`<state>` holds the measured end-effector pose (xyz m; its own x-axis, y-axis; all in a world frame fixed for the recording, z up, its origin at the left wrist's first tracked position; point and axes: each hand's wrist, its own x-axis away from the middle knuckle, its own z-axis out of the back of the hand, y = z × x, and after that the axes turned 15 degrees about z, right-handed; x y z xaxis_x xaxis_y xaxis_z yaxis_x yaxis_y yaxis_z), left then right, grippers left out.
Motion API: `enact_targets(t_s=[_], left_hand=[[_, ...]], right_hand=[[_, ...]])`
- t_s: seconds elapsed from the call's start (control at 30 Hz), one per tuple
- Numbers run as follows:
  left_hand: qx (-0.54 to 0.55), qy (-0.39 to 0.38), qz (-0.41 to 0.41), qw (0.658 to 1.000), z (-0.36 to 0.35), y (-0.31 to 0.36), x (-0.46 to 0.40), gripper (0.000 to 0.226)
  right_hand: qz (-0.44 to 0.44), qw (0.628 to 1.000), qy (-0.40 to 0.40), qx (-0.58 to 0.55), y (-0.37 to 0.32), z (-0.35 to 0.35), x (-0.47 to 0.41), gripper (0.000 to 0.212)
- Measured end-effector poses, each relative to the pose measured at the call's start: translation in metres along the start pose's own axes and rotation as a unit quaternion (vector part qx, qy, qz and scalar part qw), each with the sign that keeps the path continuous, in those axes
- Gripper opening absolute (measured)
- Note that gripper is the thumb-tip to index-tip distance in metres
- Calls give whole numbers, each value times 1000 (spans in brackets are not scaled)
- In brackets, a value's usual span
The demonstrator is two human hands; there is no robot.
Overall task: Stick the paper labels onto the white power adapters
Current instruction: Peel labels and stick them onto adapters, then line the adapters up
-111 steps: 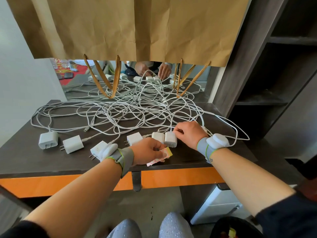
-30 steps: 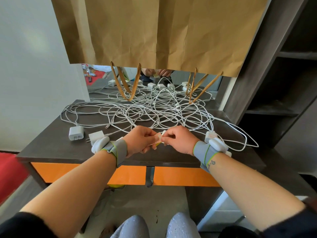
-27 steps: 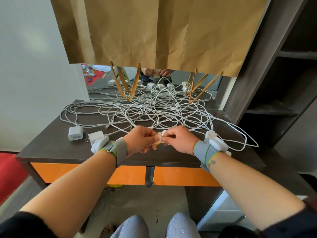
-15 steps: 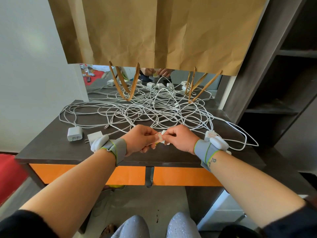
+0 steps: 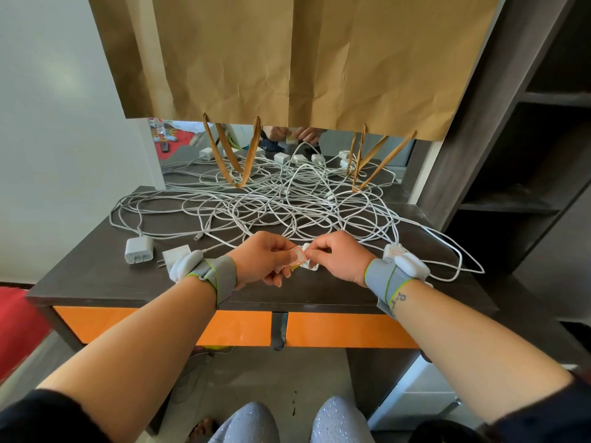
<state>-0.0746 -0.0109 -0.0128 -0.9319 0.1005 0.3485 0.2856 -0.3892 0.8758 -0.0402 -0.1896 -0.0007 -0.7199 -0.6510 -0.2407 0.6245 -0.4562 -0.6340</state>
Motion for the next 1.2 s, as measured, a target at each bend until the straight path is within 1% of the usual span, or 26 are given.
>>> enact_targets(t_s=[0.17,0.37,0.57,0.73,0.9,1.03,1.2], left_hand=[[7,1,4,1000,-1,1,-2,11],[-19,15,0,1000,-2,2,-3,13],[-30,11,-16,999,-2,3,-2,13],[-16,3,-20,1000,-1,4,-2,14],[6,-2,-17,1000,0,2,-2,12],[-2,-3,-17,1000,-2,2,-3,12],[-17,-5,-18,1000,-3,3,-3,13]], right_hand=[[3,1000,-14,-7,1,2,1,13],[3,1000,-26,9,3,3,1,13],[-3,1000,-29,-5,4,3,0,14],[0,1000,-18,-25,5,6,0,15],[-1,998,20,-62,10,5,2,11],[-11,997,26,-78,9,3,1,23],[-14,995,18,-92,5,1,1,20]])
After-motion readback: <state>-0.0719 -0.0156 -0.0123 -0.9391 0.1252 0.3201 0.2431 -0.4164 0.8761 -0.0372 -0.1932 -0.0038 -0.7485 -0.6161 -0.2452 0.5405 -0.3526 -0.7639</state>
